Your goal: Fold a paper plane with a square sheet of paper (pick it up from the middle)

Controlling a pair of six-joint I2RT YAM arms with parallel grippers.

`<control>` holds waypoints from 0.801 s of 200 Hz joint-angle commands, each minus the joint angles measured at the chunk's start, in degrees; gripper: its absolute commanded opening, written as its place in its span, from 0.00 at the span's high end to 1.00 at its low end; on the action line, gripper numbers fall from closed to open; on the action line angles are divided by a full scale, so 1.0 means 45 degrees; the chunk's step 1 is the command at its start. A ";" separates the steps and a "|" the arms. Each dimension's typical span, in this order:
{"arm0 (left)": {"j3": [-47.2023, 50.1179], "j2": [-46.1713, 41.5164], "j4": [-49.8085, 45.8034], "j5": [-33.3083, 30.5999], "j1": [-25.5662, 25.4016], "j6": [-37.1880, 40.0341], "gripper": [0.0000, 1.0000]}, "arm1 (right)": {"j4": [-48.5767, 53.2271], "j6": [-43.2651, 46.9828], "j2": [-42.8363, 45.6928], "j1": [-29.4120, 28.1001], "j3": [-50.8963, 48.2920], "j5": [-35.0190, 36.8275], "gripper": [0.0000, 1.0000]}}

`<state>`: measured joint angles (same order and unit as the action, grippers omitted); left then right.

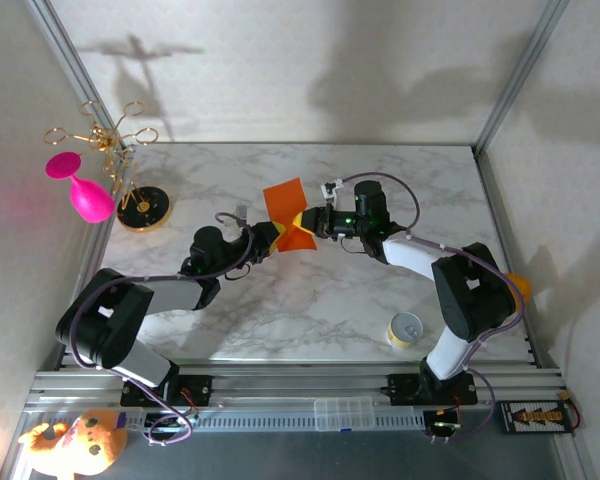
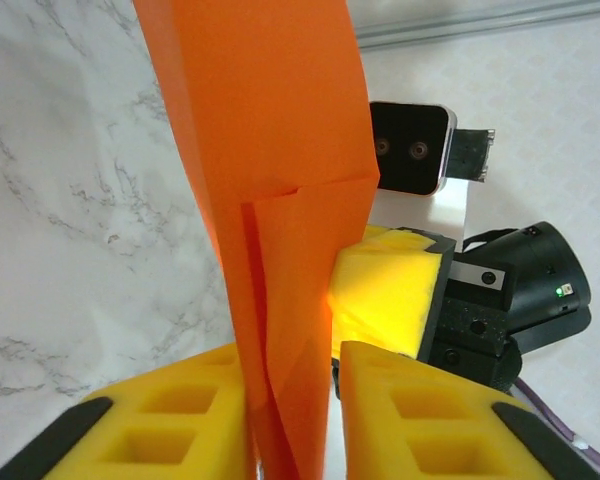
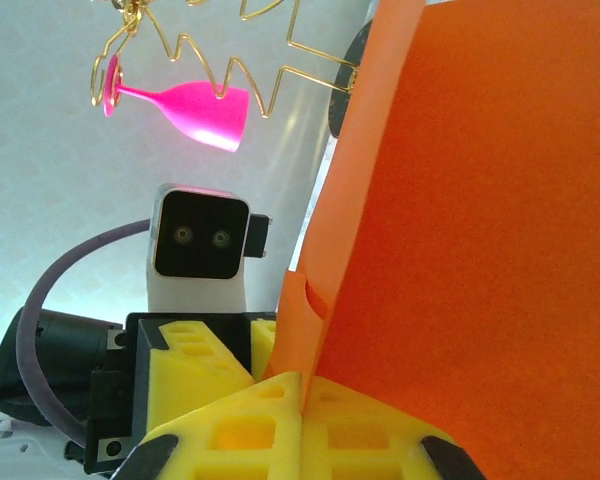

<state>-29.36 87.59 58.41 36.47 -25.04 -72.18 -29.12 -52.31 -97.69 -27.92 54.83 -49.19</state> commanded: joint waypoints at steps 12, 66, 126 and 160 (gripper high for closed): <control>-0.0655 0.0239 -0.0543 0.0015 0.0039 0.0409 0.86 | 0.0574 0.0389 0.0398 0.0067 -0.0009 -0.0081 0.92; -0.1990 -0.0597 -0.6638 -0.1464 0.0163 0.3692 0.95 | 0.5309 0.3502 0.1251 0.0632 0.0838 0.3990 0.52; -0.7383 -0.0363 -1.8624 -0.8651 -0.0273 0.8926 0.93 | 0.6602 0.4653 0.2885 0.0807 0.0157 0.8872 0.26; -0.9692 0.0922 -2.1834 -1.3015 -0.1331 0.9789 0.93 | 0.6512 0.4521 0.3586 0.0833 -0.0373 1.0164 0.14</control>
<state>-67.46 87.39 -19.99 -2.63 -27.57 -34.81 -1.34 -33.04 -83.96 -24.56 55.16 -11.42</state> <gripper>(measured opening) 0.072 0.837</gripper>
